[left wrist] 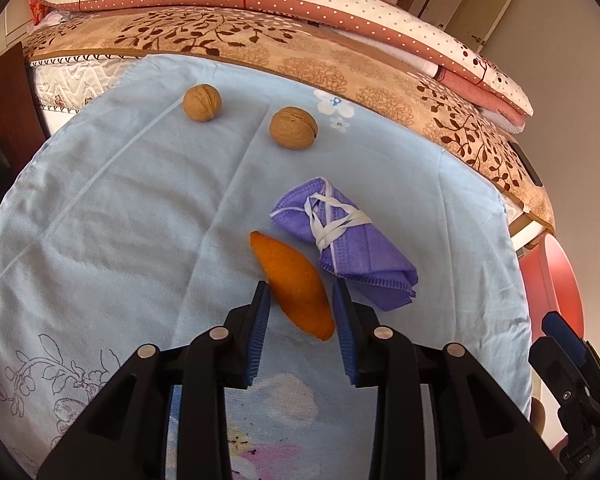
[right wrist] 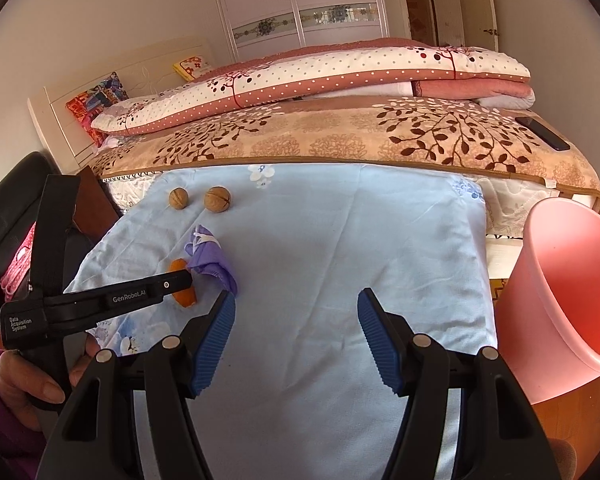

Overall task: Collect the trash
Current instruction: 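Grasp the orange peel with the left tool, then grasp the purple cloth with the right tool while the left tool holds the peel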

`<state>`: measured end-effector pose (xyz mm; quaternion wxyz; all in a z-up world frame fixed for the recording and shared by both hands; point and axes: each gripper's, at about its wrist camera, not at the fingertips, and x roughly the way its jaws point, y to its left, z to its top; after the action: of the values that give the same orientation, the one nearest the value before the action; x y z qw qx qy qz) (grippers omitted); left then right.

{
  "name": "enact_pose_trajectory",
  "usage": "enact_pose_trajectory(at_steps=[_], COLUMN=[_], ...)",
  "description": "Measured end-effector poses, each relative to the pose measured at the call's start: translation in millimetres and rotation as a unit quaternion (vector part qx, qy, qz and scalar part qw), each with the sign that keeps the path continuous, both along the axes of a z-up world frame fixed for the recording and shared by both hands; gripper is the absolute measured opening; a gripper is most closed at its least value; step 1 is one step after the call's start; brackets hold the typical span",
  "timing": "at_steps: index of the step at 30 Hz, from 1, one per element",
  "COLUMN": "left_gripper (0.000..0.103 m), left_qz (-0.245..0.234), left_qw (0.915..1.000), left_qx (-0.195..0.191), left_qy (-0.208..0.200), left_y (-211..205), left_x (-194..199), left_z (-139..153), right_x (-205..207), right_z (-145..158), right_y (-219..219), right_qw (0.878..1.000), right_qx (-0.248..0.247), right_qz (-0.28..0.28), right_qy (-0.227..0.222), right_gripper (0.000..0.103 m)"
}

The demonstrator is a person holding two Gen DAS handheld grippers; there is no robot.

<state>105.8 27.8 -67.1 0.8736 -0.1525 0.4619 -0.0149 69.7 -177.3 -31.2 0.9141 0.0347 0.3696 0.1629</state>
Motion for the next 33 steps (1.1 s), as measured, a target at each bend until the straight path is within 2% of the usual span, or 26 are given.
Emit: enact_pose_trajectory(at_steps=[6, 20, 28, 29, 30, 32, 33], left_gripper=[0.013, 0.012, 0.012, 0.012, 0.012, 0.012, 0.012], left_qz=[-0.005, 0.000, 0.005, 0.005, 0.005, 0.004, 0.004], left_qw=[0.9998, 0.9984, 0.9981, 0.9981, 0.9981, 0.9981, 0.9980], left_qx=[-0.008, -0.027, -0.036, -0.036, -0.036, -0.035, -0.035], left_qy=[-0.016, -0.049, -0.050, -0.050, -0.050, -0.051, -0.052], left_y=[11, 38, 46, 47, 46, 47, 47], left_x=[-6, -20, -24, -25, -25, -25, -26], left_z=[4, 20, 19, 19, 19, 19, 19], right_x=[16, 69, 84, 84, 85, 85, 84], right_z=[-4, -30, -46, -48, -50, -54, -54], right_y=[26, 80, 103, 104, 106, 106, 105], right_qw=[0.999, 0.993, 0.990, 0.989, 0.989, 0.988, 0.989], right_qx=[-0.002, -0.010, -0.061, -0.067, -0.071, -0.074, -0.071], right_qz=[0.035, 0.098, 0.110, 0.110, 0.110, 0.107, 0.105], right_qy=[0.013, 0.064, 0.069, 0.070, 0.074, 0.080, 0.078], right_gripper=[0.063, 0.063, 0.063, 0.056, 0.045, 0.035, 0.034])
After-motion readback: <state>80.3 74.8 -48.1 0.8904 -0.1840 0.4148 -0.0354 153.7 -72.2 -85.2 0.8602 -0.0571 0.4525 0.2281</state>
